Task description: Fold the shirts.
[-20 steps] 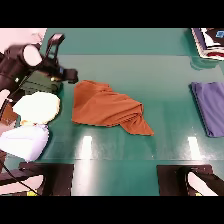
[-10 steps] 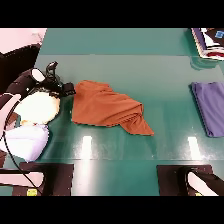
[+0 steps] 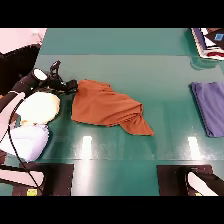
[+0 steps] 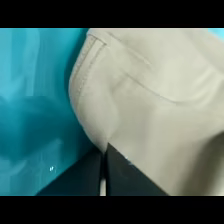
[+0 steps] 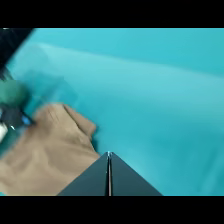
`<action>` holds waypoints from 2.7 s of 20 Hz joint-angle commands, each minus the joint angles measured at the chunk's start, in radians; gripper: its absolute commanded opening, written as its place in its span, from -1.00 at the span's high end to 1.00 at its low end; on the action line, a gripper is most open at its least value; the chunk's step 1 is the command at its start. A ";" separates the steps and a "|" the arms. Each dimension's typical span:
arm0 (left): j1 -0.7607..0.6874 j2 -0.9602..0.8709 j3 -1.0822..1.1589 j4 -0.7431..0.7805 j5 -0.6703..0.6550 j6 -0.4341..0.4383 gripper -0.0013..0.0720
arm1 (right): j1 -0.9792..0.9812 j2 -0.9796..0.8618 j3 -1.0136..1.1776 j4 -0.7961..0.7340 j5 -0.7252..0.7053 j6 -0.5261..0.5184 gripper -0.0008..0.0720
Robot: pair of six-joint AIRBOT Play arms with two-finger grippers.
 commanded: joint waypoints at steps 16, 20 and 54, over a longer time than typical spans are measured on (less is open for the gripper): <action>0.001 0.045 0.185 0.060 -0.154 0.040 0.90 | 0.216 -0.234 -0.983 -0.027 -0.177 -0.017 -0.06; 0.001 0.055 0.186 0.061 -0.161 0.035 0.91 | 0.264 -0.289 -0.900 -0.037 -0.192 -0.032 0.93; -0.098 0.346 0.185 0.194 -0.252 0.047 0.90 | 0.000 -0.399 0.208 -0.569 0.127 0.053 0.94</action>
